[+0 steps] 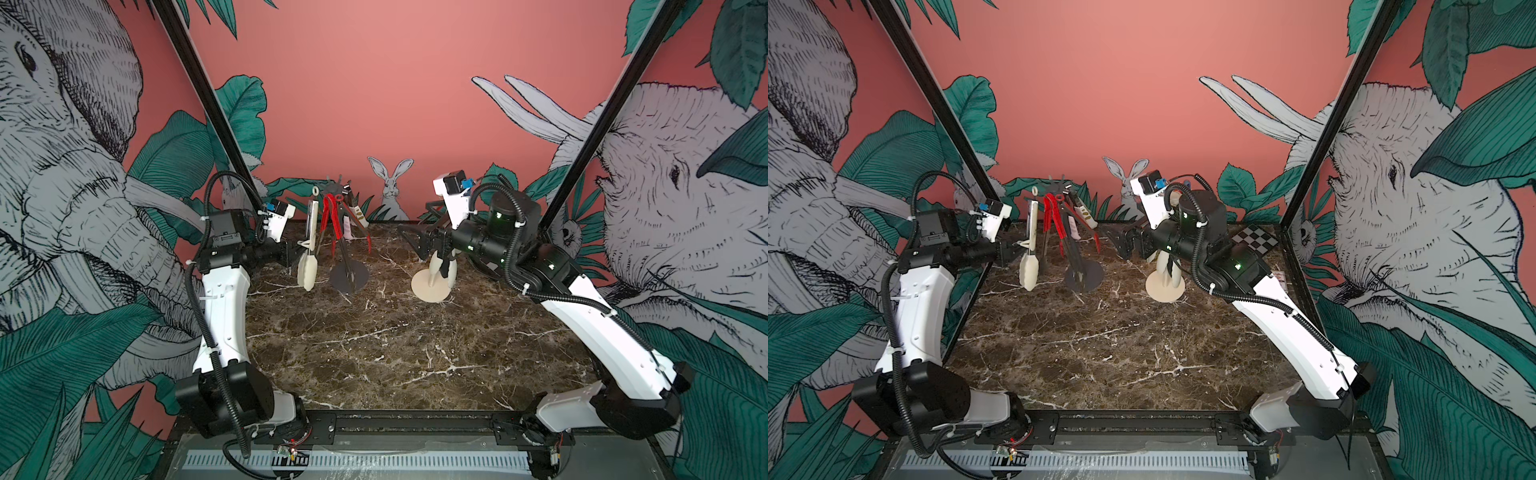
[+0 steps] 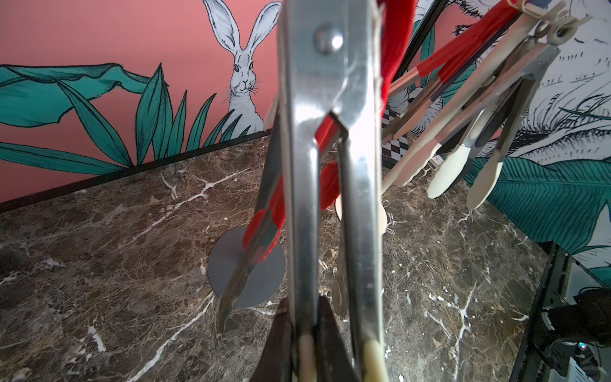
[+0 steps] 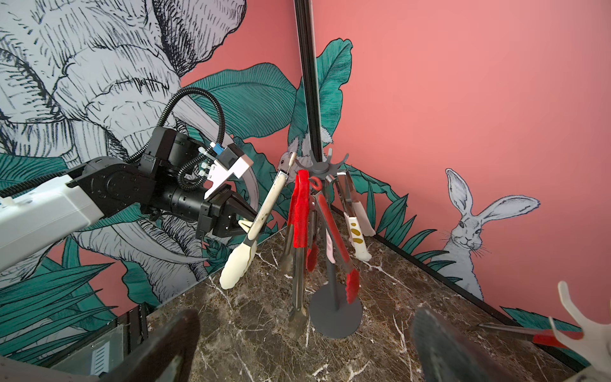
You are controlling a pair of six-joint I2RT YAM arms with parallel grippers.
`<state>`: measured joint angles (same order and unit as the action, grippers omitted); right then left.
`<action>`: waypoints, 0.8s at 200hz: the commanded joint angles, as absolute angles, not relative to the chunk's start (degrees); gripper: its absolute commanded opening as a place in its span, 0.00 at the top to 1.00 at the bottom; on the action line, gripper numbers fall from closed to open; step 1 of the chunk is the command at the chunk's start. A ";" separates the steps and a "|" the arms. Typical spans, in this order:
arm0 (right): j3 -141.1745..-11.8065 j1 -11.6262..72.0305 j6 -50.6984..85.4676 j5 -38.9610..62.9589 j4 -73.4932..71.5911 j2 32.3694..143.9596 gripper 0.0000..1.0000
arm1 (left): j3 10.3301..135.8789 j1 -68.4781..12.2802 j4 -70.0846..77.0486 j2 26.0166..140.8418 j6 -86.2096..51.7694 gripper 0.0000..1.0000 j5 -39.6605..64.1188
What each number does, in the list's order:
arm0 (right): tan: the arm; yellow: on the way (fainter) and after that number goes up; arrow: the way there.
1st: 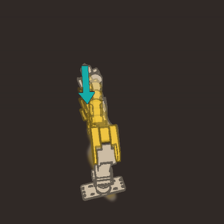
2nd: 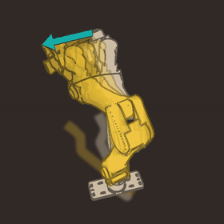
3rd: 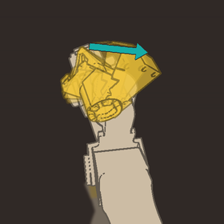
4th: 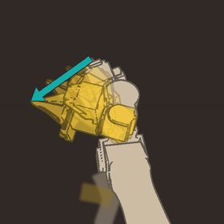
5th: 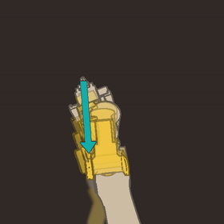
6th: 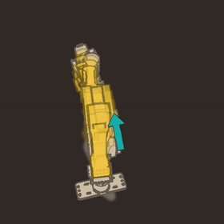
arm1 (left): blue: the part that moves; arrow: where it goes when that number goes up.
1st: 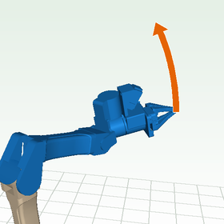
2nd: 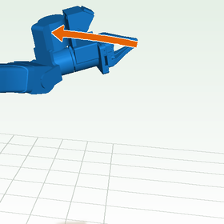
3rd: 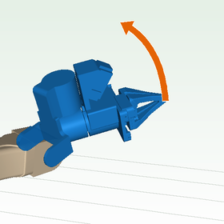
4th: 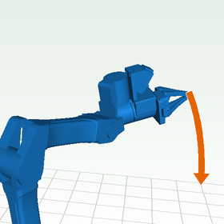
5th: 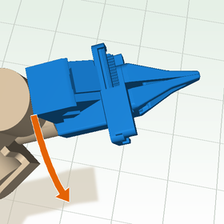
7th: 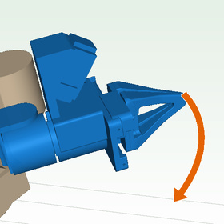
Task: Hang food tongs on kitchen utensil racks
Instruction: Hang the food tongs on the rack.
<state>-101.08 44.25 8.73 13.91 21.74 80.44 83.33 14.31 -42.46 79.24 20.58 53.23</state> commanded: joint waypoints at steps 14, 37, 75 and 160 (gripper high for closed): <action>-100.05 44.66 8.28 13.46 19.78 78.84 0.01 | 85.45 14.67 -42.27 79.70 21.31 1.00 56.67; -99.85 44.69 8.18 13.75 19.66 78.78 0.01 | 85.60 14.67 -42.83 80.61 21.53 1.00 57.51; -99.81 44.65 7.83 13.81 19.60 78.71 0.00 | 86.04 14.67 -44.38 81.98 22.06 1.00 58.31; -98.87 44.66 7.01 13.43 19.77 78.18 0.01 | 84.73 14.78 -45.98 81.29 22.47 0.92 57.84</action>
